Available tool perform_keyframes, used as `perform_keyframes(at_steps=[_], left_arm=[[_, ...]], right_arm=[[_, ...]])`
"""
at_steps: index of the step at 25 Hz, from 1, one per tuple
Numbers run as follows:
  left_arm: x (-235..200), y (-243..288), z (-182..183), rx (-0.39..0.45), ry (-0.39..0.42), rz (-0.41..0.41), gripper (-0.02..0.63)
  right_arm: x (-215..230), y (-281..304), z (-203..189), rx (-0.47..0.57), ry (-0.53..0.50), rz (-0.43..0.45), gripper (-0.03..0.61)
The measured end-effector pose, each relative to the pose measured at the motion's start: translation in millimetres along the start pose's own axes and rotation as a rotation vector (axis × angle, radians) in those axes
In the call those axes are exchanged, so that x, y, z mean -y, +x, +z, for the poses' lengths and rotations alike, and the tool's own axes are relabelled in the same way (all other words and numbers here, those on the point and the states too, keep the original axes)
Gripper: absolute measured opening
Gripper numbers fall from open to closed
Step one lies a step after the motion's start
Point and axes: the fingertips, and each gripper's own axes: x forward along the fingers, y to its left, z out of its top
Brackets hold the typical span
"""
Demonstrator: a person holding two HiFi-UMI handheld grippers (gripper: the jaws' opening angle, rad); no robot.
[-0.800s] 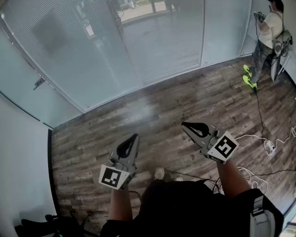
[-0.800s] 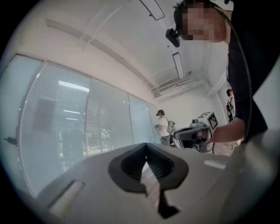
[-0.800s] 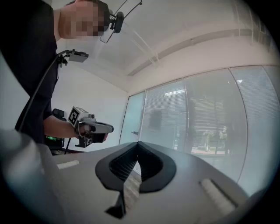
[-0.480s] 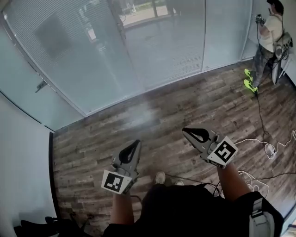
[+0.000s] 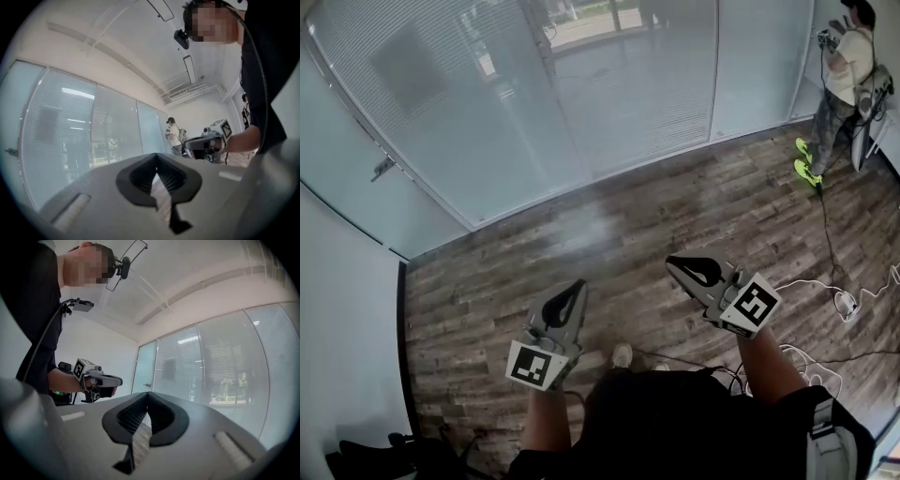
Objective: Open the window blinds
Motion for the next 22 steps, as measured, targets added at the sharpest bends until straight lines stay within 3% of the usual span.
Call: perform_keyframes(at_steps=[9,22], left_arm=[[10,-4,0,0.005,-0.011,0.001,0.005],[13,-2,5,0.001,-0.001,0.006,0.005]], right_arm=[[-16,-8,-7,-0.015,-0.012,0.037,0.006],[-2,-20,1,0.024,-0.031,0.006,0.006]])
